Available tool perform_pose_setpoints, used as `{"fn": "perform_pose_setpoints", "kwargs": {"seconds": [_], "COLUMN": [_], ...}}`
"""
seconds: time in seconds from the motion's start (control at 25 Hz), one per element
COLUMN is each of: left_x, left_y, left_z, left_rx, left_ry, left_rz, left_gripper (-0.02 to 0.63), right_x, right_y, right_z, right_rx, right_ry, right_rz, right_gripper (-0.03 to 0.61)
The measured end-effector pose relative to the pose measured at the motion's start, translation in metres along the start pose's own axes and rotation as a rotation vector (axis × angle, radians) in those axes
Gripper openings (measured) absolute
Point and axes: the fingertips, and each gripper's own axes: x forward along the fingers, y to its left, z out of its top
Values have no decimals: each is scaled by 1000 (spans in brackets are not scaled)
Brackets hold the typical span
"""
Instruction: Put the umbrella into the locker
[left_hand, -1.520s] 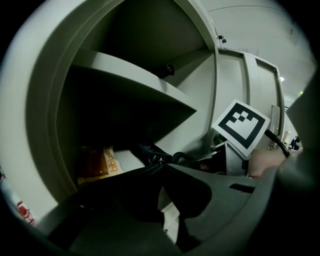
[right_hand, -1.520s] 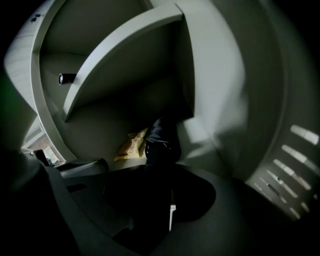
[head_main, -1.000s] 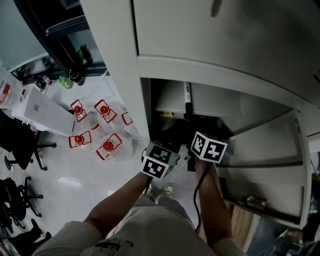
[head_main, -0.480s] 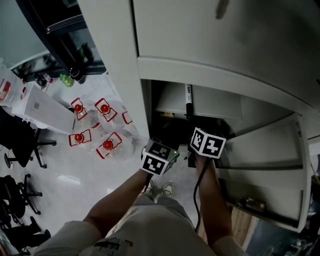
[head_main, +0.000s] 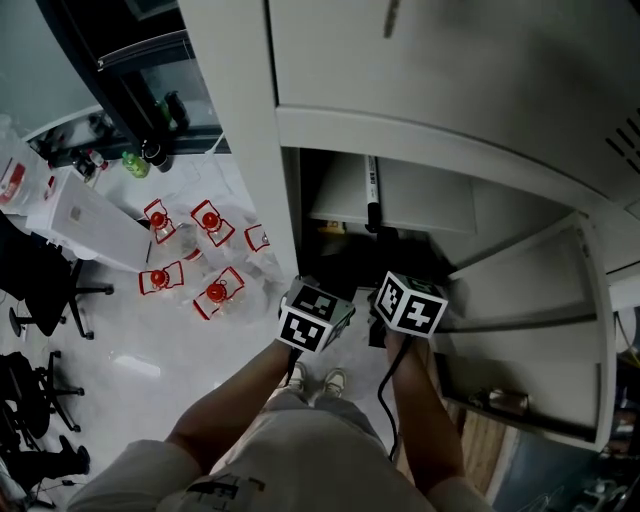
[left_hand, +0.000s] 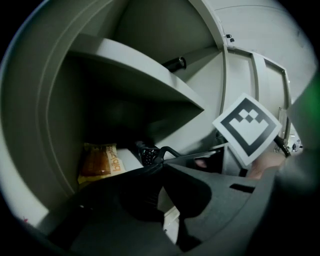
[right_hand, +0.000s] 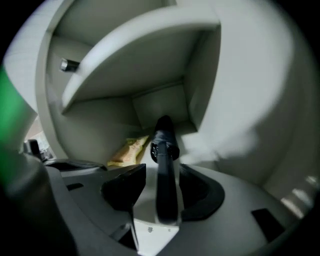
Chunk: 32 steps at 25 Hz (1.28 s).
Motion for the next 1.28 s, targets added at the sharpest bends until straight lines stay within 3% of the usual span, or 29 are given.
{"fn": "perform_pose_setpoints", "kwargs": {"seconds": [0.36,0.68,1.04,1.28], "left_x": [-34,-77,-126,-154], "left_y": [-16,-29,-44,-62], "left_z": [24,61,124,159], "left_rx": [21,66,139,196], "left_ry": [-66,-152,-312,-367], "left_rz": [3,8,38,0], "left_gripper": [8,8,8,8], "right_x": [-53,-117,-195,-246], "right_y": [23,51,77,102], "right_z": [22,60,124,157], "right_rx": [-139,-191,-225,-268], "right_ry": [-99,-232,-418,-520], "right_rz": [-7,99,200,293], "right_gripper": [187,65,28,20]}}
